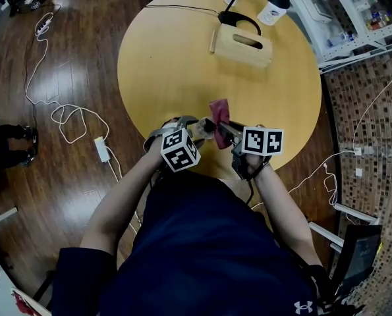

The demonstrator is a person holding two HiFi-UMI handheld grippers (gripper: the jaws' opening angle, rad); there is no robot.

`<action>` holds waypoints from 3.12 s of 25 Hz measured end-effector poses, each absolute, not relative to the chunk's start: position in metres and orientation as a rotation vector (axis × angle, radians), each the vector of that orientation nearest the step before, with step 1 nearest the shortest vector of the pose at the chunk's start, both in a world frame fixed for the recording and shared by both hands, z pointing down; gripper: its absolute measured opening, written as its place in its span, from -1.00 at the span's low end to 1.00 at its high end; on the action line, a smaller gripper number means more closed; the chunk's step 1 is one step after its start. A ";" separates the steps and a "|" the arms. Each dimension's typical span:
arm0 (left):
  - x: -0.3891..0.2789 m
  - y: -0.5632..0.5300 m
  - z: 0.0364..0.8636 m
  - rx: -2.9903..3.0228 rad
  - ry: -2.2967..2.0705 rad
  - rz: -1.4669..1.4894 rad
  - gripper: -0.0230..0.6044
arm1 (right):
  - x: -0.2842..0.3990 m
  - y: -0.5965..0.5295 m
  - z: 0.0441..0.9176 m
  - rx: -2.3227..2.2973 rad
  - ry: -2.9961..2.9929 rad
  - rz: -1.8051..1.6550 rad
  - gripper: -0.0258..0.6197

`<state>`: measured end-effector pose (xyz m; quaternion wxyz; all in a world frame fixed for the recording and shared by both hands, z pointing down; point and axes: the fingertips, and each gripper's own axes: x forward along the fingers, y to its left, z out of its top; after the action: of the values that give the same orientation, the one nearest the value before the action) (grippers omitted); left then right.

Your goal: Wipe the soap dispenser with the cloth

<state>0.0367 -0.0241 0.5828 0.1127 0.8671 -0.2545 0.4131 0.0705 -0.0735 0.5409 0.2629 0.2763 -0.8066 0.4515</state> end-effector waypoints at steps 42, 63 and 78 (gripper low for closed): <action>0.030 -0.017 0.588 2.631 -0.527 1.454 -0.15 | 0.065 -0.074 0.542 0.772 -2.189 1.220 -0.64; 0.034 -0.019 0.522 2.405 -0.956 0.852 -0.43 | 0.114 -0.052 0.530 0.954 -2.209 1.359 -0.64; 0.038 -0.044 0.539 2.260 -1.130 0.889 -0.45 | 0.125 -0.020 0.564 0.891 -2.182 1.413 -0.64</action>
<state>0.0385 -0.0436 0.5393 0.2293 0.8212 -0.4106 0.3231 0.1253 -0.0198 0.5639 0.1954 0.3178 -0.7788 0.5043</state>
